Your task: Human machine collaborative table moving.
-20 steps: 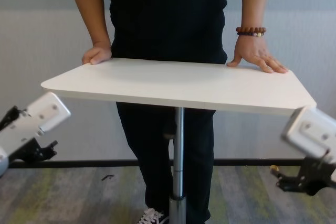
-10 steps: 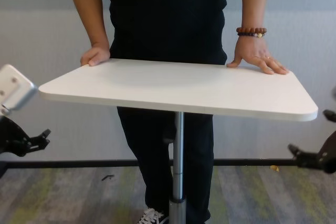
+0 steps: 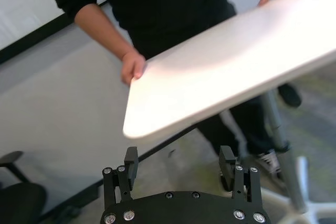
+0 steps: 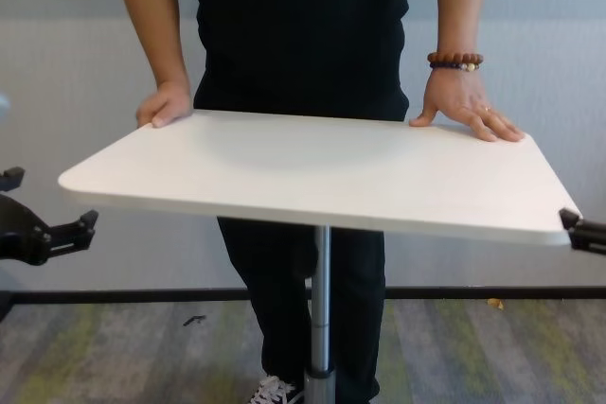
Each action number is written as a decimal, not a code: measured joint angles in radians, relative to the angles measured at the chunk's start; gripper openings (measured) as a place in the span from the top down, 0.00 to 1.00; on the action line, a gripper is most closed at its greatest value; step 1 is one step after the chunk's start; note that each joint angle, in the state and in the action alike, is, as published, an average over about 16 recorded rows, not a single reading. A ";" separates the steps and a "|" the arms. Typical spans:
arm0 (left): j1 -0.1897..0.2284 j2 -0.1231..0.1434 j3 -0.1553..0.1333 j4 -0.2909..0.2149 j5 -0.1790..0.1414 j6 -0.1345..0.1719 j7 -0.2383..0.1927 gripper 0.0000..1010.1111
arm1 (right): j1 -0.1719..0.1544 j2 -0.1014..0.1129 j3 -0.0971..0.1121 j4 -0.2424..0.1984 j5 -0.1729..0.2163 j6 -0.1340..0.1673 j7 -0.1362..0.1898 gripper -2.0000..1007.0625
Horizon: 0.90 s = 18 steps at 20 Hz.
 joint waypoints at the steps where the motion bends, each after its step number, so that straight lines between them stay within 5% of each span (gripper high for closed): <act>1: 0.011 0.009 -0.001 -0.021 -0.021 0.002 -0.005 0.01 | -0.001 0.005 0.002 -0.003 0.019 -0.005 -0.002 0.01; 8: 0.064 0.055 -0.004 -0.130 -0.126 0.010 -0.031 0.01 | -0.004 0.026 0.009 -0.015 0.103 -0.027 -0.008 0.01; 18: 0.080 0.070 -0.006 -0.161 -0.157 0.013 -0.039 0.01 | -0.005 0.031 0.010 -0.018 0.119 -0.032 -0.009 0.01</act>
